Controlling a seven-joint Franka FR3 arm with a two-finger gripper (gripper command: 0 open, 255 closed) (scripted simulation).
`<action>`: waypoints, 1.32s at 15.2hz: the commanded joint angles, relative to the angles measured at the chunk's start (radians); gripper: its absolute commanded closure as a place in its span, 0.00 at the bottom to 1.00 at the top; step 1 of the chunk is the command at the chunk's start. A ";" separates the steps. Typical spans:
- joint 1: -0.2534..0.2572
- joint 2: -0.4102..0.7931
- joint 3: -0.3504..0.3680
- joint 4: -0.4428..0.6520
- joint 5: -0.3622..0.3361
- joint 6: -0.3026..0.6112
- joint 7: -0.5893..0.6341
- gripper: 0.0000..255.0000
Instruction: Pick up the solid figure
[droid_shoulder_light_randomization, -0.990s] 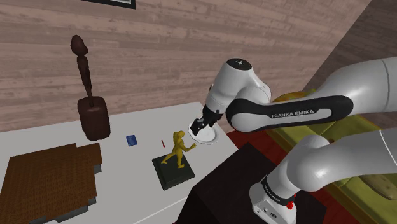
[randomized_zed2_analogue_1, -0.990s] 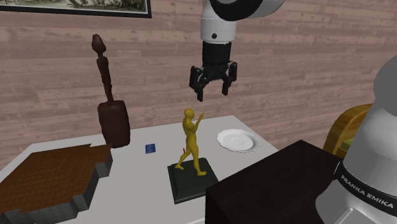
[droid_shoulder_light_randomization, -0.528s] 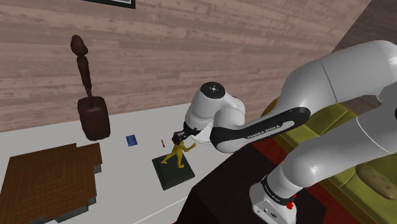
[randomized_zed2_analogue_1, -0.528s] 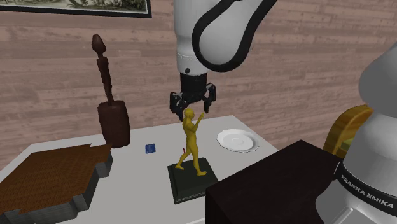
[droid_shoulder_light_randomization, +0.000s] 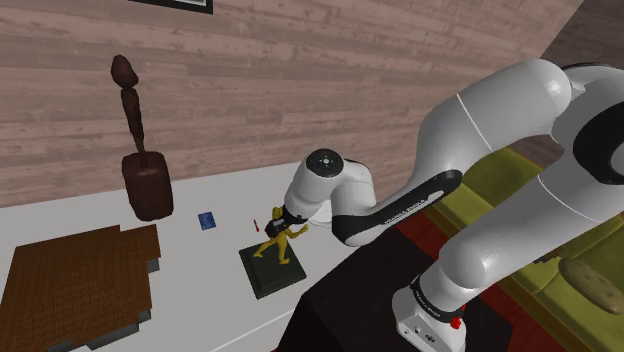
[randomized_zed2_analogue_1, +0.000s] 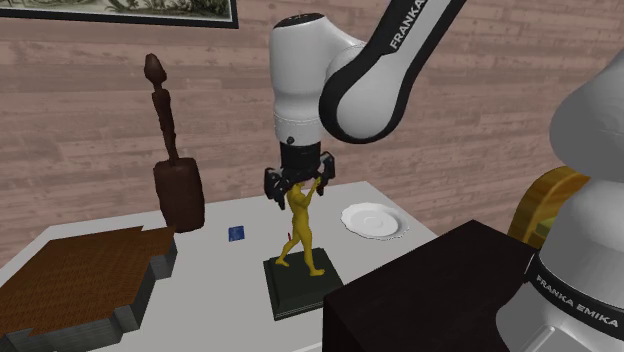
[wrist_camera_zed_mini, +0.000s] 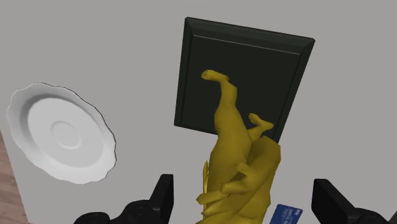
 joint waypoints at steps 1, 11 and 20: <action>-0.013 0.019 0.005 0.001 -0.042 0.009 0.031 0.00; -0.012 0.019 0.004 0.001 -0.042 0.009 0.031 1.00; 0.108 -0.144 -0.074 0.003 0.260 -0.090 -0.213 1.00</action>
